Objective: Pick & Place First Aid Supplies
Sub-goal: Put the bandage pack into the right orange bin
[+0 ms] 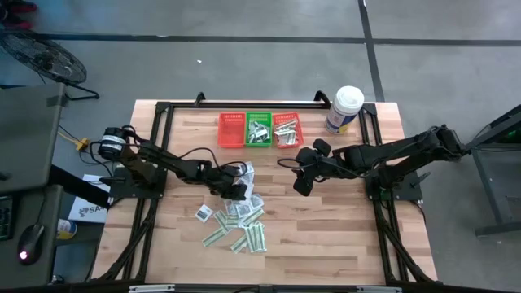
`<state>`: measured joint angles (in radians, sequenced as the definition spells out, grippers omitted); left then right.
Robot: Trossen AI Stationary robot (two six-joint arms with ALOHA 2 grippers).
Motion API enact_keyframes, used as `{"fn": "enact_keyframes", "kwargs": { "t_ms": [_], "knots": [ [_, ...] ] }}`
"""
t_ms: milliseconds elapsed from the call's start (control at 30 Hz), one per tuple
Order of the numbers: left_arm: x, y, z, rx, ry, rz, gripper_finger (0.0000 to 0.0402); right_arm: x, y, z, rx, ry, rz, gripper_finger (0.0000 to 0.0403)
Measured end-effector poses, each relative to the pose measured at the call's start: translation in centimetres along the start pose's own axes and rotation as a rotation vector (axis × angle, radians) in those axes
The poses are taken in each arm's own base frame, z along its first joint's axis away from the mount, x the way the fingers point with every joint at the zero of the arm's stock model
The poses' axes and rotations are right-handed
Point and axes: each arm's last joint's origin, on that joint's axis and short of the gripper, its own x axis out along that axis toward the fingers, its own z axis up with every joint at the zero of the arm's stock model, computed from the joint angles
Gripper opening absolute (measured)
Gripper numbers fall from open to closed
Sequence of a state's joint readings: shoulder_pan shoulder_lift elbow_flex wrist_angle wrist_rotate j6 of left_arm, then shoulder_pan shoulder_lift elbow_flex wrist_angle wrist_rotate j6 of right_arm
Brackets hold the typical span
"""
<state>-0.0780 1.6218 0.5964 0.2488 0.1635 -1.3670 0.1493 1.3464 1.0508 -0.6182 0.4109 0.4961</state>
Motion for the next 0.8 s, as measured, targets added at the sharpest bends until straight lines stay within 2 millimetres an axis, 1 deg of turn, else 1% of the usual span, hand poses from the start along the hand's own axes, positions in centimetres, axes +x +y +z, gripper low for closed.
{"fn": "enact_keyframes", "kwargs": {
  "t_ms": [267, 367, 800],
  "knots": [
    [0.01, 0.30, -0.10, 0.000, 0.013, 0.028, 0.0034, 0.00, 0.00, 0.00, 0.000, 0.001, 0.002, 0.0181],
    [0.01, 0.37, -0.11, 0.002, 0.015, 0.034, 0.0006, 0.00, 0.00, 0.00, 0.000, 0.001, 0.002, 0.0181],
    [-0.17, 0.15, -0.09, 0.051, 0.007, 0.021, 0.0001, 0.00, 0.04, -0.02, 0.001, 0.008, 0.015, 0.0181]
  ]
}}
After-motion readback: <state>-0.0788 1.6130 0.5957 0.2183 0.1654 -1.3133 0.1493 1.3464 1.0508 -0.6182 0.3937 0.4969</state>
